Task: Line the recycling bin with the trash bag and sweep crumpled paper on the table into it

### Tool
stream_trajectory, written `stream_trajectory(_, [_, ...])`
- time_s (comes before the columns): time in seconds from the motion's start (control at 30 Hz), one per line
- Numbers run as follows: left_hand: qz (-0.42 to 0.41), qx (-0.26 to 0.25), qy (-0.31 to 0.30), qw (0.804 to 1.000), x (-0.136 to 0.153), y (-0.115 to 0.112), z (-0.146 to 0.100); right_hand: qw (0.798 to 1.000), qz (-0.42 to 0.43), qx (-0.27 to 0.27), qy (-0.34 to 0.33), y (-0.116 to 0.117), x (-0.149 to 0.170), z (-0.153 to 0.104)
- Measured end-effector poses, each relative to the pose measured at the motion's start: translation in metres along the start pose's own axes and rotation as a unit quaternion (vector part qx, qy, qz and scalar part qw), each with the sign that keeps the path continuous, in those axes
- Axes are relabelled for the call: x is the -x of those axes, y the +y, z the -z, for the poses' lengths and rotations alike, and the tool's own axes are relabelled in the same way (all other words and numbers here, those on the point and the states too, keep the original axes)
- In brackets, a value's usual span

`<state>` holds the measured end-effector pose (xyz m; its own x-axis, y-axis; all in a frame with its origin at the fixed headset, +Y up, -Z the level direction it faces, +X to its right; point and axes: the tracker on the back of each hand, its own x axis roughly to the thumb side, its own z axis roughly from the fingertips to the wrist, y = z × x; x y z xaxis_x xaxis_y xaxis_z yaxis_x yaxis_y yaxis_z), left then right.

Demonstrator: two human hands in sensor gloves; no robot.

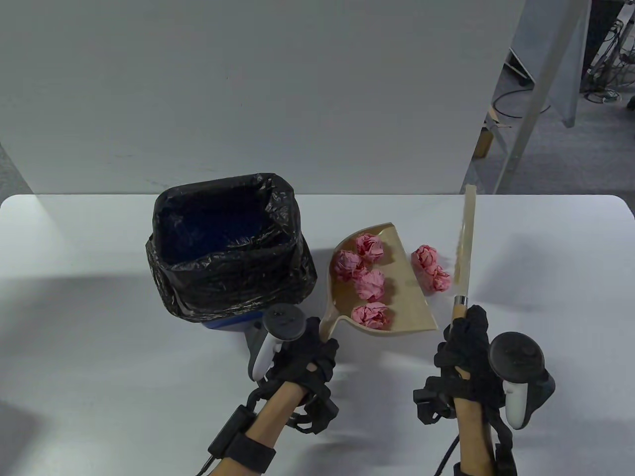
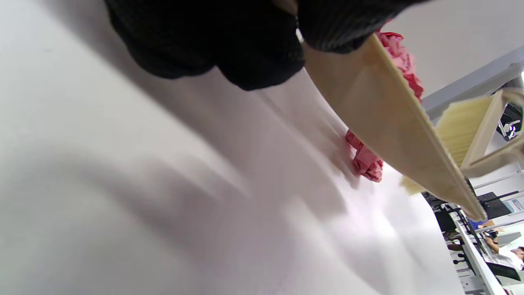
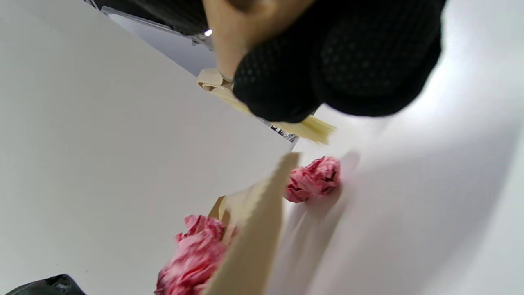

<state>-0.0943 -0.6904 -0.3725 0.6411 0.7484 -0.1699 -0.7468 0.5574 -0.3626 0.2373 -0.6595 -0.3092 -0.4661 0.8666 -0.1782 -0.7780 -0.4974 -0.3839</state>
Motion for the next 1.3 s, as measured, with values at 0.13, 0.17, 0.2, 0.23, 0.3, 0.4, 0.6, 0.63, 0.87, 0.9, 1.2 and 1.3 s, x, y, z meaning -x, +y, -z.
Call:
stream_trajectory(0.13, [-0.023,0.021,-0.016,0.999,-0.003,0.009,-0.006,1.0,0.005,0.006,0.026,-0.01,0.02,0.004])
stream_trajectory(0.17, [-0.017,0.027,-0.024,0.999,-0.007,0.011,-0.009,0.999,0.008,0.009,0.034,-0.011,0.023,0.004])
stream_trajectory(0.2, [-0.013,0.029,-0.029,0.999,-0.009,0.012,-0.011,0.999,0.009,0.011,0.039,-0.012,0.024,0.005])
stream_trajectory(0.23, [-0.009,0.031,-0.039,0.999,-0.013,0.013,-0.015,0.999,0.008,0.012,0.043,-0.012,0.025,0.005])
stream_trajectory(0.3, [-0.008,0.033,-0.055,0.998,-0.02,0.014,-0.022,0.999,0.001,0.012,0.04,-0.01,0.025,0.006])
stream_trajectory(0.4, [-0.036,0.047,-0.074,0.996,-0.028,0.016,-0.034,0.999,0.015,0.0,0.031,-0.008,0.025,0.007])
stream_trajectory(0.6, [-0.037,0.029,-0.097,0.994,-0.048,0.045,-0.063,0.999,0.035,0.002,0.034,-0.011,0.027,0.005])
stream_trajectory(0.63, [-0.038,0.024,-0.106,0.993,-0.053,0.054,-0.07,0.999,0.032,0.002,0.034,-0.011,0.027,0.005])
stream_trajectory(0.87, [-0.059,-0.051,-0.136,0.988,-0.06,0.114,-0.109,0.999,0.027,-0.015,0.026,-0.006,0.026,0.002])
stream_trajectory(0.9, [-0.058,-0.071,-0.134,0.987,-0.058,0.124,-0.114,0.999,0.026,-0.017,0.023,-0.006,0.026,0.002])
stream_trajectory(1.2, [0.031,-0.267,-0.05,0.962,-0.02,0.2,-0.141,0.999,0.022,-0.023,0.012,-0.003,0.023,0.001])
stream_trajectory(1.3, [0.085,-0.31,-0.019,0.947,-0.011,0.213,-0.142,0.999,0.02,-0.026,0.011,-0.002,0.023,0.001])
